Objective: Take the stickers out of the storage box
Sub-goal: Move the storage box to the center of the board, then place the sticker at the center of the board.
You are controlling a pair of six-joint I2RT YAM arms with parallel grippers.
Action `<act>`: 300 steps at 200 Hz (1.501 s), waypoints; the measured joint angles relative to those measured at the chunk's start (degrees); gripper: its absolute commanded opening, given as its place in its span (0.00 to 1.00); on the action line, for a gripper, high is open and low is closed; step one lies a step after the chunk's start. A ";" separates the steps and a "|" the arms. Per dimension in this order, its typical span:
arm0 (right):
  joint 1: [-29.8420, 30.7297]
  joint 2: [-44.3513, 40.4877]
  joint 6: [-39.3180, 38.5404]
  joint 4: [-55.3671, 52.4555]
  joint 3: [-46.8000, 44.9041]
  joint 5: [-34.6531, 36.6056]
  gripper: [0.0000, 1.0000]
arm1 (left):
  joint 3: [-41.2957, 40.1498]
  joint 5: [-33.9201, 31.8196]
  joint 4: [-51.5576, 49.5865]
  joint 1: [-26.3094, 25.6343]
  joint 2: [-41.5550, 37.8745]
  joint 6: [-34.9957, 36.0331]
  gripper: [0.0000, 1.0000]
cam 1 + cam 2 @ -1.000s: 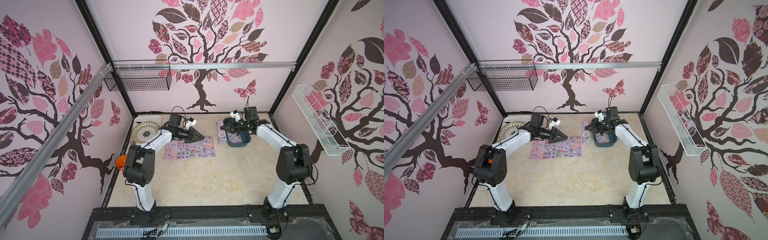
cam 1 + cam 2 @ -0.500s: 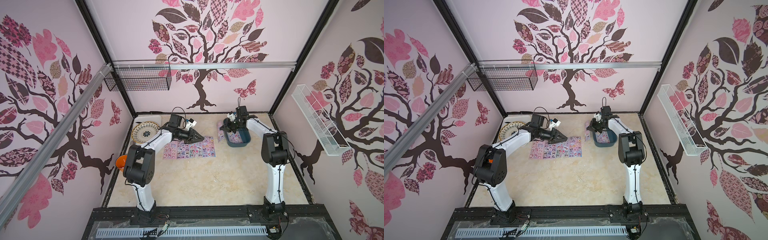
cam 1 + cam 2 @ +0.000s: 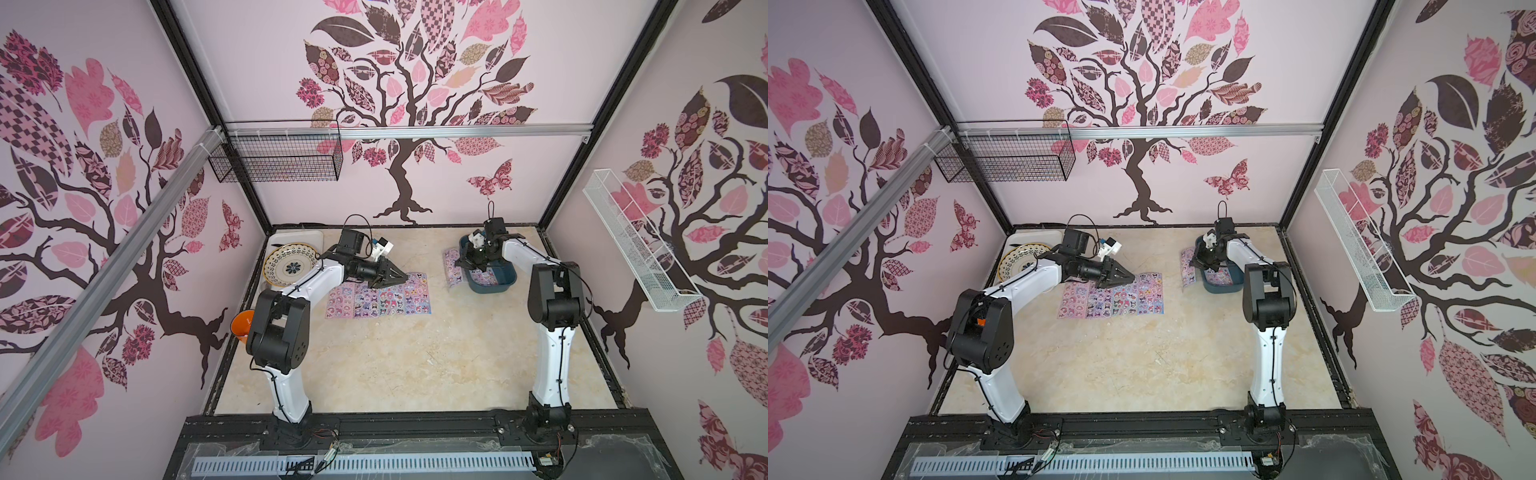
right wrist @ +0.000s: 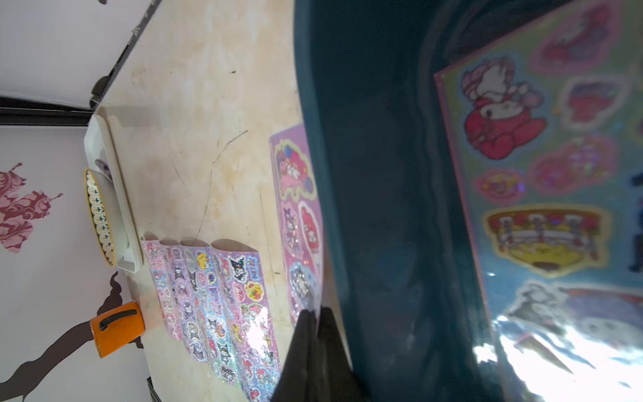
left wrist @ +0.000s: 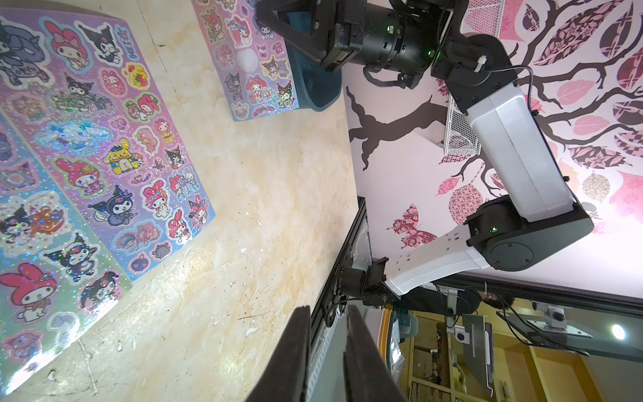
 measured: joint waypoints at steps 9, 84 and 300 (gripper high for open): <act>-0.17 0.00 -0.17 -0.02 -0.55 0.17 0.00 | 0.00 0.00 0.00 0.00 0.00 0.02 0.24; 2.10 -0.90 1.38 1.29 -3.37 -7.98 0.00 | 0.00 -0.02 -0.09 0.00 0.00 0.15 0.24; 3.21 -5.68 -0.09 2.86 -14.78 -1.18 0.34 | -0.11 -0.20 -0.55 0.00 0.00 0.39 0.24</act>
